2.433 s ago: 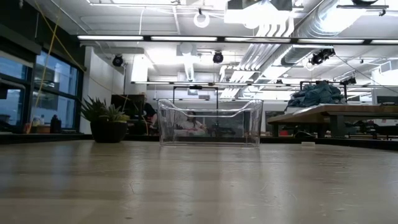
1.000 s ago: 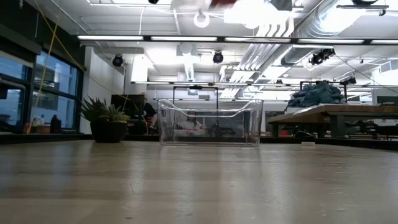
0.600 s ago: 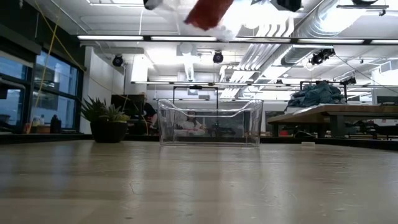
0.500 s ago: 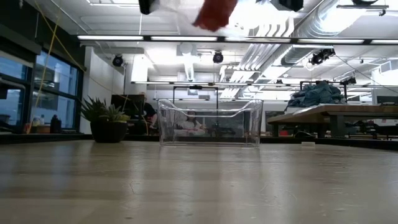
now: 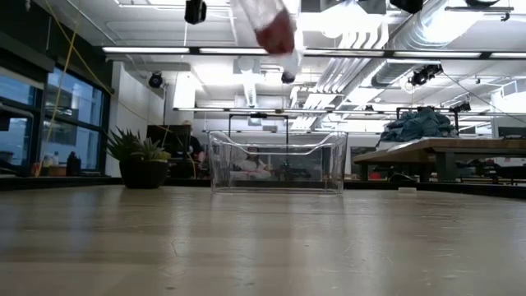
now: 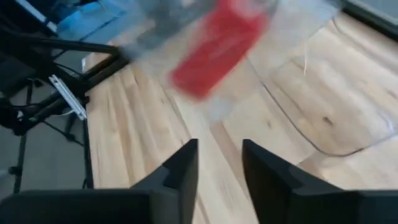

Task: Roll bandage
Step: Put the transparent zip bag containing the rolled red bandage into the transparent container

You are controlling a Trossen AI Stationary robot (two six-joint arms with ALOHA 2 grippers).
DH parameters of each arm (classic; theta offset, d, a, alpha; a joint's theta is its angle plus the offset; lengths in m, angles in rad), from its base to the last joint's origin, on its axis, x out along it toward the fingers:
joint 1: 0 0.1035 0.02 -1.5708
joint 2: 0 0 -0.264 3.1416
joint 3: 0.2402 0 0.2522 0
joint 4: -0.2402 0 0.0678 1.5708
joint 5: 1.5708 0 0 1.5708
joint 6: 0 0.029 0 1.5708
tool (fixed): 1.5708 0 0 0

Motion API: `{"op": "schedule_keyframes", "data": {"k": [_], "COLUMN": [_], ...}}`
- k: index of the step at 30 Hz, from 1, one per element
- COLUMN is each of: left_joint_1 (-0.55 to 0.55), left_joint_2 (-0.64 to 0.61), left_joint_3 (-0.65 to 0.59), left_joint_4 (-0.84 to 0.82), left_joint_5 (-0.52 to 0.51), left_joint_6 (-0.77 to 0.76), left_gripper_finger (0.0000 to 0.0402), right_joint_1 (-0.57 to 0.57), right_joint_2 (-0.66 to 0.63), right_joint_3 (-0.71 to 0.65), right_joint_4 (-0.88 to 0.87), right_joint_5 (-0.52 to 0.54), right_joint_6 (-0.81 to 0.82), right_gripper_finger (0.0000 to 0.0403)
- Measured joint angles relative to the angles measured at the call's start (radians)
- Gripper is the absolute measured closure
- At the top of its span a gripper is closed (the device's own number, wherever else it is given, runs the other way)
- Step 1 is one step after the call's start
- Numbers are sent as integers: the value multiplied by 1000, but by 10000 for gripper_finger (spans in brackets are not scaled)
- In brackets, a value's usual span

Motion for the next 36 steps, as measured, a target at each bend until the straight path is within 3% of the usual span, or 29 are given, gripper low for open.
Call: {"op": "schedule_keyframes", "data": {"k": [7,11,16,19,25,31,36], "left_joint_1": [23,26,19,20,35,48,49], "left_joint_2": [50,140,258,302,349,348,348], "left_joint_3": [0,0,13,58,138,194,225], "left_joint_4": [72,273,626,636,639,641,641], "left_joint_5": [-406,-529,-511,-471,-472,-479,-513], "left_joint_6": [-274,-387,-530,-582,-569,-519,-473], "left_gripper_finger": [401,401,401,401,401,401,401], "right_joint_1": [43,43,43,43,64,112,111], "right_joint_2": [26,80,165,201,237,245,245], "right_joint_3": [0,0,1,1,1,1,1], "right_joint_4": [194,297,387,448,547,568,671], "right_joint_5": [156,330,534,638,707,951,957], "right_joint_6": [-75,-129,-203,-251,-352,-515,-597], "right_gripper_finger": [233,231,235,235,235,235,235]}}
